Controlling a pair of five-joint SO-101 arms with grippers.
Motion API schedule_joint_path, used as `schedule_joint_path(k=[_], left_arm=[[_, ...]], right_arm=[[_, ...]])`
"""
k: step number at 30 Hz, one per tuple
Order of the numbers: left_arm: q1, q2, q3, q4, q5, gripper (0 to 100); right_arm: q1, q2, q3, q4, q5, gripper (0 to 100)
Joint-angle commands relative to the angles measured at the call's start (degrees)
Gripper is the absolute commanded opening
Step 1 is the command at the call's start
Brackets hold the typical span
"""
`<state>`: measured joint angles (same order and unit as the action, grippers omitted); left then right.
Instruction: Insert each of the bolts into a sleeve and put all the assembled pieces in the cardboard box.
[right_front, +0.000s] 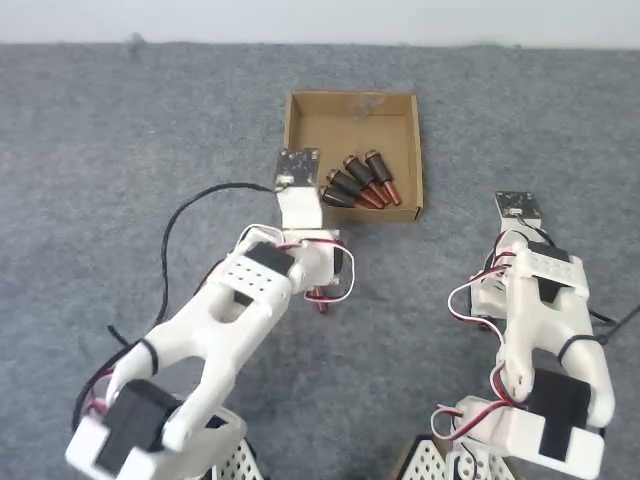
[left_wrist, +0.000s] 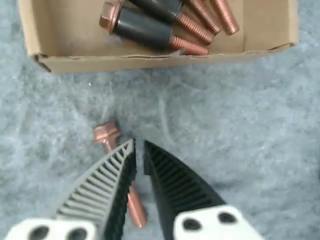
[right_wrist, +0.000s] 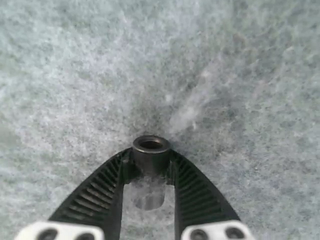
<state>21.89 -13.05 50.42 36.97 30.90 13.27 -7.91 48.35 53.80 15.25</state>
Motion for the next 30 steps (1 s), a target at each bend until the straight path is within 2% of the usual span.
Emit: schedule_joint_path(k=[1,13,18,22,30], left_arm=[[0.53,-4.4,0.92,-0.44,1.41,11],[0.0,-1.05,2.95,-0.62,5.1,12],[-3.6,9.67,-4.44,0.18,5.19,8],[-4.48,15.56,-11.03,5.27,5.19,3],[-4.48,18.46,-13.58,6.95,5.19,2]], right_arm=[[1.01,0.04,-1.58,0.57,-0.26,0.6],[1.01,0.04,-1.58,0.57,-0.18,0.6],[1.01,0.04,-1.58,0.66,1.05,0.6],[0.92,0.04,-1.58,0.66,1.23,0.6],[0.75,0.04,-1.58,0.66,1.23,0.6]])
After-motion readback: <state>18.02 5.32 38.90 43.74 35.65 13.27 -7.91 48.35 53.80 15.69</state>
